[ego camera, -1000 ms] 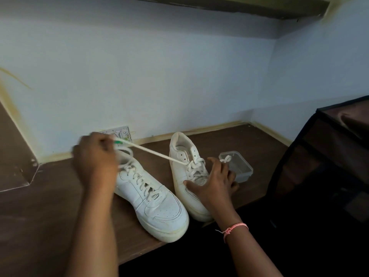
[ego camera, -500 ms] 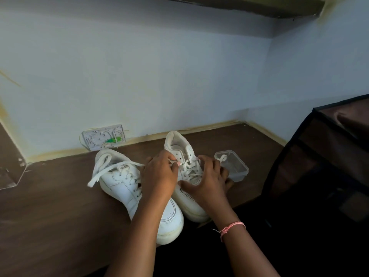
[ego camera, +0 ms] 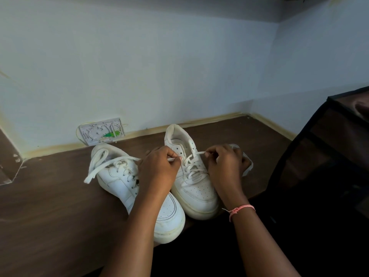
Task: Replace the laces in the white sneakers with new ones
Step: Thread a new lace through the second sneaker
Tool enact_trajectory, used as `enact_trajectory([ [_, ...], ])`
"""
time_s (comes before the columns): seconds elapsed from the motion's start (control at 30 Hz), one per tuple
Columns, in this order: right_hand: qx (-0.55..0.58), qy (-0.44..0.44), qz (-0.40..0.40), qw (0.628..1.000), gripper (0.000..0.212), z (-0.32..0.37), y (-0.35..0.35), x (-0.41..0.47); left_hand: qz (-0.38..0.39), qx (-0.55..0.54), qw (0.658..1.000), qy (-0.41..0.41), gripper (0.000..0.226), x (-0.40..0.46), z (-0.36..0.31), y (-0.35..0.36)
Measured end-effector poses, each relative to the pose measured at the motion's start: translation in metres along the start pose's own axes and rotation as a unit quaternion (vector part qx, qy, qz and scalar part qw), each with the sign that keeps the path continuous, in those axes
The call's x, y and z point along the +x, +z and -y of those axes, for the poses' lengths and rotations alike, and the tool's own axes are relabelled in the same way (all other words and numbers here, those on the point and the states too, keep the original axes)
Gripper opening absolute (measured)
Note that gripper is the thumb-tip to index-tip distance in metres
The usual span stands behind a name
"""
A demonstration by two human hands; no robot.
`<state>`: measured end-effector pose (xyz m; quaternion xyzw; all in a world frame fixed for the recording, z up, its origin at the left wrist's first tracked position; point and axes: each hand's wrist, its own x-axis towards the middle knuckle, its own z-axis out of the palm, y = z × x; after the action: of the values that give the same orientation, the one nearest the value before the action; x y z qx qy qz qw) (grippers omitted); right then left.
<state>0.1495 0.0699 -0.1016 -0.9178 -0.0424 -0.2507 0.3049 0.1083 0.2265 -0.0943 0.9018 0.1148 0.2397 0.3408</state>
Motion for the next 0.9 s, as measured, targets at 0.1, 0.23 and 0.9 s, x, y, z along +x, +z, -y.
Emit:
enact_trajectory([
  [0.1,-0.030,-0.001,-0.040,0.999,0.013,0.000,-0.005,0.002,-0.002,0.010,1.000,-0.014,0.011,-0.001,-0.002,-0.004],
  [0.23,-0.047,0.030,-0.060,0.997,0.017,-0.003,-0.008,0.004,-0.030,0.026,0.999,-0.026,0.010,-0.001,-0.006,-0.013],
  [0.9,-0.075,0.016,0.006,0.997,0.022,0.000,-0.007,0.002,-0.050,-0.008,0.998,-0.021,0.007,0.012,0.009,-0.058],
])
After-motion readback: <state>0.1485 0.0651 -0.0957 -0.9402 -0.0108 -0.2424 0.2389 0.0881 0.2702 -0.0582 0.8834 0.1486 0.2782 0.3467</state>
